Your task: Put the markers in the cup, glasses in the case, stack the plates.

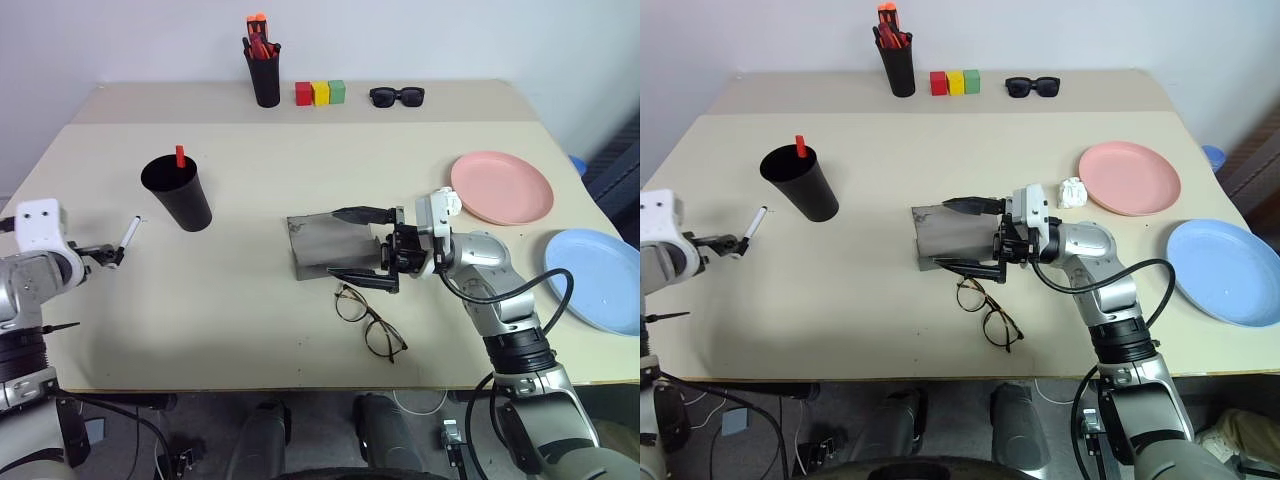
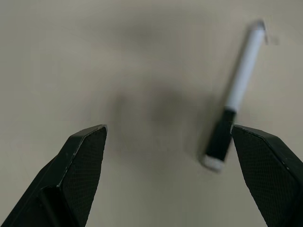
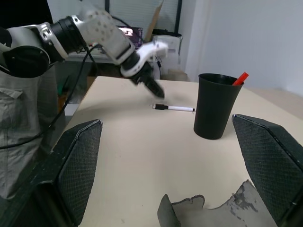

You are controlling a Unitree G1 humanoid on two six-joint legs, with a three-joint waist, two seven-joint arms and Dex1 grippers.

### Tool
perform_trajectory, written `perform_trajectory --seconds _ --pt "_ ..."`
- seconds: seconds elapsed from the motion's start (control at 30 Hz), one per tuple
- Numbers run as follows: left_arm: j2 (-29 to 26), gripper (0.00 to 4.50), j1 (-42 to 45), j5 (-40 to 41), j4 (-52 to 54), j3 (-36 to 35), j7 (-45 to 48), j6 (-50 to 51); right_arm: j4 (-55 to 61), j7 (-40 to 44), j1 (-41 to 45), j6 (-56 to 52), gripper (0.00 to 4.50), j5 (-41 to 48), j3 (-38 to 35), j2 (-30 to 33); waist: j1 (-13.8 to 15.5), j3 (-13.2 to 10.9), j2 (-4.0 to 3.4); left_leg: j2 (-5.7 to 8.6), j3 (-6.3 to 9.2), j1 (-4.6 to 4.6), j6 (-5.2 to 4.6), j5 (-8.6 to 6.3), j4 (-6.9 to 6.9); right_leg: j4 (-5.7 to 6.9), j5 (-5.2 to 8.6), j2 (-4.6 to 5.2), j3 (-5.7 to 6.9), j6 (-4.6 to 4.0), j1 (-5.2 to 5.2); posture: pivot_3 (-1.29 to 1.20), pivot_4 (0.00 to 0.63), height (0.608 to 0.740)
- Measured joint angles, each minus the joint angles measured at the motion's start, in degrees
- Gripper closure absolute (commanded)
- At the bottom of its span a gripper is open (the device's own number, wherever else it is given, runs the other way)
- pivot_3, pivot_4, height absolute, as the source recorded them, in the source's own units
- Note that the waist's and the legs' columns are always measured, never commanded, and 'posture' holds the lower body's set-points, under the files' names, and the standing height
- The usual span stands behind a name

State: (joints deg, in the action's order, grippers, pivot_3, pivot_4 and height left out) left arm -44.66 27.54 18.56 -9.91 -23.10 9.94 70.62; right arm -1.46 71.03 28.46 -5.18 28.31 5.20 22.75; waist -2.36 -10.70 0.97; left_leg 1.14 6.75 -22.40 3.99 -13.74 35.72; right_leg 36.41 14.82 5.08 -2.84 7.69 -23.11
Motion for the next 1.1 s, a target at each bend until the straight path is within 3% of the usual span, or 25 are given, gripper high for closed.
perform_trajectory --seconds 0.4,0.5,0.73,0.77,0.97,1.1 --pt "-1.38 0.22 15.32 -4.95 -22.49 11.71 7.73 -7.59 2.24 -2.92 -2.17 -0.18 0.00 0.03 -1.28 1.32 -0.14 0.00 0.00 0.00 -0.01 -0.01 0.04 0.03 -0.07 0.06 0.00 0.00 0.00 0.00 -0.07 0.00 0.150 0.740" --pt "-1.28 0.98 18.14 -5.92 -26.86 13.27 9.10 -9.00 3.23 -3.32 -2.91 -0.64 0.00 0.06 -1.33 1.50 -0.13 0.00 0.00 0.01 -0.01 0.00 0.04 0.03 -0.04 0.10 0.00 0.00 0.00 0.00 -0.07 0.00 0.150 0.740" --pt "-0.32 4.25 20.12 -6.63 -29.42 14.04 10.92 -9.42 4.03 -3.97 -3.26 -0.87 0.00 0.10 -1.46 2.24 -0.27 0.00 0.00 0.01 -0.02 0.04 0.04 0.03 -0.02 0.28 0.00 0.00 -0.01 0.00 -0.11 0.00 0.150 0.740" --pt "-0.28 4.46 20.05 -6.63 -28.98 13.91 10.92 -8.89 4.03 -4.03 -3.26 -0.87 0.00 0.10 -1.45 2.30 -0.27 0.00 0.00 0.00 -0.02 0.04 0.04 0.03 -0.01 0.34 0.01 0.00 -0.01 0.00 -0.13 0.00 0.150 0.740" --pt "0.48 4.46 15.42 -5.94 -21.34 8.46 7.80 -4.38 3.87 -4.01 -3.06 -0.86 0.00 0.10 -1.45 2.50 -0.39 0.00 0.00 0.00 -0.02 0.04 0.04 0.03 0.00 0.44 0.01 0.01 -0.03 0.00 -0.18 0.00 0.150 0.740" --pt "5.96 4.46 8.94 -5.76 -10.40 -2.79 -1.49 -3.89 3.29 -3.96 -2.61 -0.72 0.00 0.08 -1.48 2.46 -0.18 0.00 0.01 -0.01 -0.01 0.04 0.09 0.06 0.02 0.52 0.01 0.01 -0.05 0.00 -0.25 0.00 0.150 0.740"
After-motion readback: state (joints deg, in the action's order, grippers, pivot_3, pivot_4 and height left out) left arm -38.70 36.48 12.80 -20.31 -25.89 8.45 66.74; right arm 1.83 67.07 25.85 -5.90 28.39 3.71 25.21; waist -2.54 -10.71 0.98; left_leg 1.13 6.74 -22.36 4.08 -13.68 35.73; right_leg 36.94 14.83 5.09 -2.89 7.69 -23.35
